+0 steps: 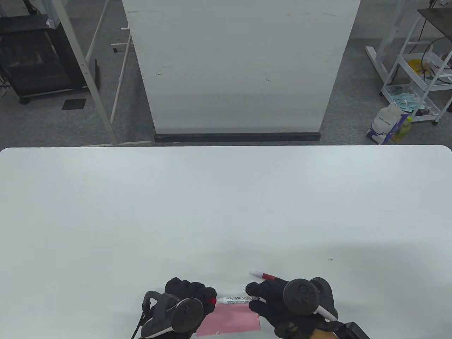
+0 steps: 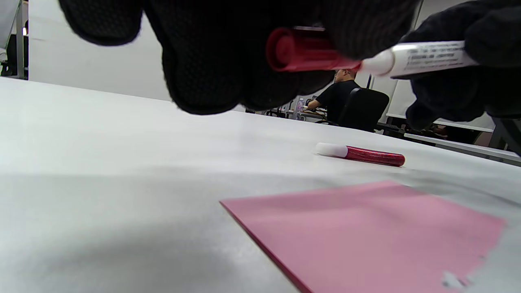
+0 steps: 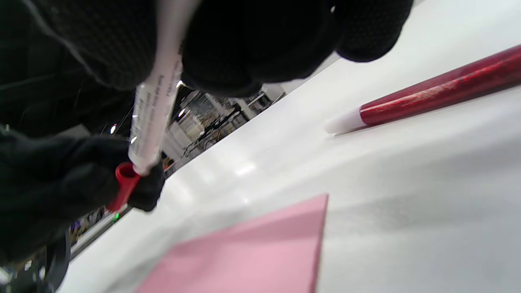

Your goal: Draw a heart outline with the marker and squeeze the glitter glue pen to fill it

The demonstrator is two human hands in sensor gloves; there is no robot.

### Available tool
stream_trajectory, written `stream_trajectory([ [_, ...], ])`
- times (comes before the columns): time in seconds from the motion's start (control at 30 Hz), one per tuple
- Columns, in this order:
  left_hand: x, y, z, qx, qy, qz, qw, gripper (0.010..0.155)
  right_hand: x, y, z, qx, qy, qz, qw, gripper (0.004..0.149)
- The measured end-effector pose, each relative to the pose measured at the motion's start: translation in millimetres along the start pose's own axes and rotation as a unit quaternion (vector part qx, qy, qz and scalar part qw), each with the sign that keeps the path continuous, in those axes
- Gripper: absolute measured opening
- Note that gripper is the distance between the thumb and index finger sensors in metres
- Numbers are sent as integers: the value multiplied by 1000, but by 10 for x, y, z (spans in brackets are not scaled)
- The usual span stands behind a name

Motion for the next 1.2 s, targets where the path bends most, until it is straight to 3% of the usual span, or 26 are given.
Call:
stream_trajectory([
  [0.3, -132, 47, -37, -5, 9, 31, 999, 50, -50, -48, -15, 2, 84, 34, 996, 50],
  [0.63, -359, 74, -125, -26, 79, 83, 993, 51, 64, -87, -288, -73, -89, 45, 992, 50],
  [1.2, -389, 82, -150, -14, 96, 74, 993, 51, 177, -75, -339, -81, -116, 32, 989, 49],
])
Point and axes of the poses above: the tracker on the back of each hand, its own z axis roughly to the little-finger side, its own y axis roughly from the wrist to the fingertips, x = y × z, the point moved 4 cm from there along y, roughly from the wrist to the fingertips
